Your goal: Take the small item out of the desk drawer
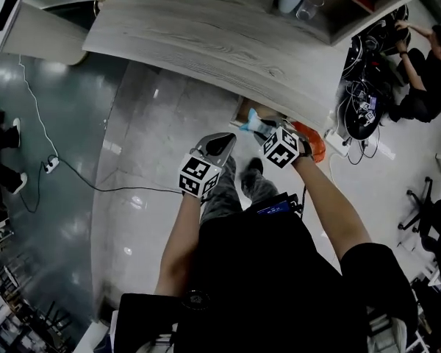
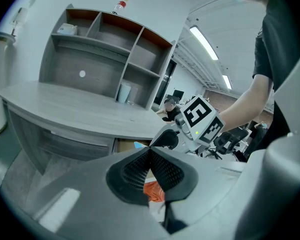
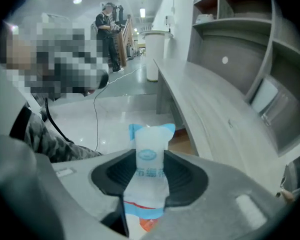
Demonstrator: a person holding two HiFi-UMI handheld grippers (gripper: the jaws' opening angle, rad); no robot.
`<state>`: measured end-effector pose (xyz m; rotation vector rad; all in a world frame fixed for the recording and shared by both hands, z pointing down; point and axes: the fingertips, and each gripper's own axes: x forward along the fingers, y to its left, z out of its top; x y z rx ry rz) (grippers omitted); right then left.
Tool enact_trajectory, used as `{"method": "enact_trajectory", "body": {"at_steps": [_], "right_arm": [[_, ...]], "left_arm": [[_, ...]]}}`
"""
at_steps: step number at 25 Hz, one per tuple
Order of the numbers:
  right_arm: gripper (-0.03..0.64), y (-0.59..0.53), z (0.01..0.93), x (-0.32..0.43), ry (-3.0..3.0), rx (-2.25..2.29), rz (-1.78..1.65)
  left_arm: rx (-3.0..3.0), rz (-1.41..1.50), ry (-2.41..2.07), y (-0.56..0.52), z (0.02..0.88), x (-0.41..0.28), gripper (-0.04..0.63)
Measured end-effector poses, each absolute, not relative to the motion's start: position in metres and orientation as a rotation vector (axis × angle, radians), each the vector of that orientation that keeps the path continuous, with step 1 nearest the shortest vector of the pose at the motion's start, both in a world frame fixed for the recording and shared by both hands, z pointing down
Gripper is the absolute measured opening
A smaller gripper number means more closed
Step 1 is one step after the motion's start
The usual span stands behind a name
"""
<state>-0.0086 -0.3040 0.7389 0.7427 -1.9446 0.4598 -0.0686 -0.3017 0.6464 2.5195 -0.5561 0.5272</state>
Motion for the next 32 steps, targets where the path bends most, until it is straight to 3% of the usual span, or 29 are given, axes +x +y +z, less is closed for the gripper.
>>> {"method": "enact_trajectory", "body": {"at_steps": [17,32], "right_arm": [[0.173,-0.304,0.62,0.044,-2.139,1.091,0.569],[0.173,-0.319,0.571,0.088,-2.274,1.391,0.715]], "left_arm": [[2.621,0.532,-0.449,-0.306,0.595,-0.022,0.001],[2.651,0.542,-0.419,-0.318,0.582,0.003,0.002]]}}
